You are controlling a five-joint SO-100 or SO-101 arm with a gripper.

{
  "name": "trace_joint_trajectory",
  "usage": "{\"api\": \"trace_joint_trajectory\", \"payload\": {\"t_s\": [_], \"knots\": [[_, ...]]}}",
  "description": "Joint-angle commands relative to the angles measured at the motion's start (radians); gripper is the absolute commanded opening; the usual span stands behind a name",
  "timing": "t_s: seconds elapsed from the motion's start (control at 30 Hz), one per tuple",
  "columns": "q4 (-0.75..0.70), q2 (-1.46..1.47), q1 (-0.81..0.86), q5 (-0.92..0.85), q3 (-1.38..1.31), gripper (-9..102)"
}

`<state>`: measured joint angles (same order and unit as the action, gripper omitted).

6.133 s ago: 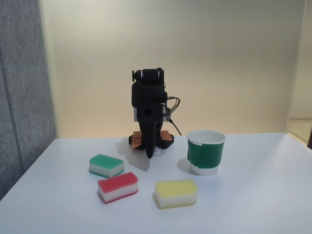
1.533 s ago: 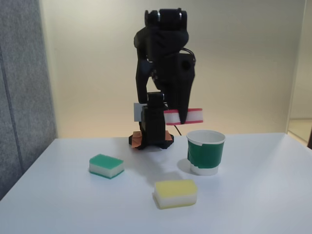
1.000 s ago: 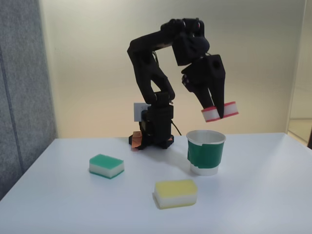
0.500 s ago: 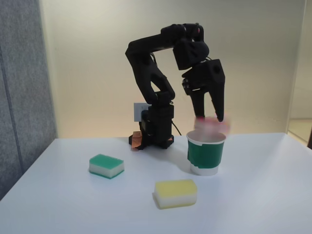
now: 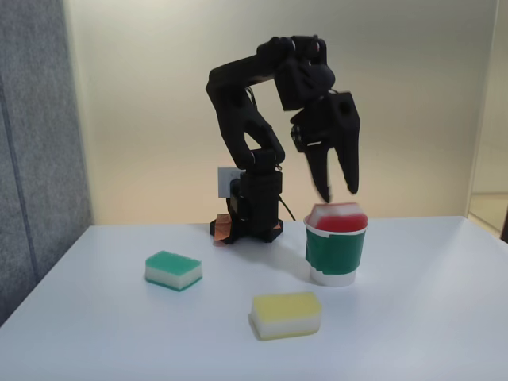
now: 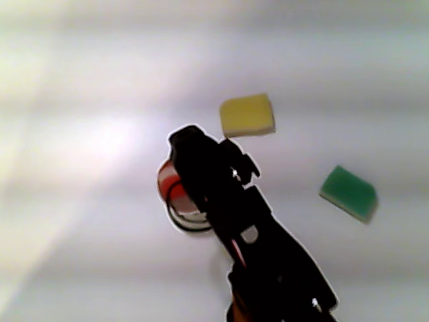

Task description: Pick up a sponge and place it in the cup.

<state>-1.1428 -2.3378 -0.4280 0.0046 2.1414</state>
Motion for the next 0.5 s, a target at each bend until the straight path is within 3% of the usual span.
{"api": "trace_joint_trajectory", "payload": {"t_s": [0.0, 0.47], "knots": [[0.002, -0.044, 0.064, 0.005, -0.055, 0], [0.198, -0.153, 0.348, -0.011, -0.055, 0]]}}
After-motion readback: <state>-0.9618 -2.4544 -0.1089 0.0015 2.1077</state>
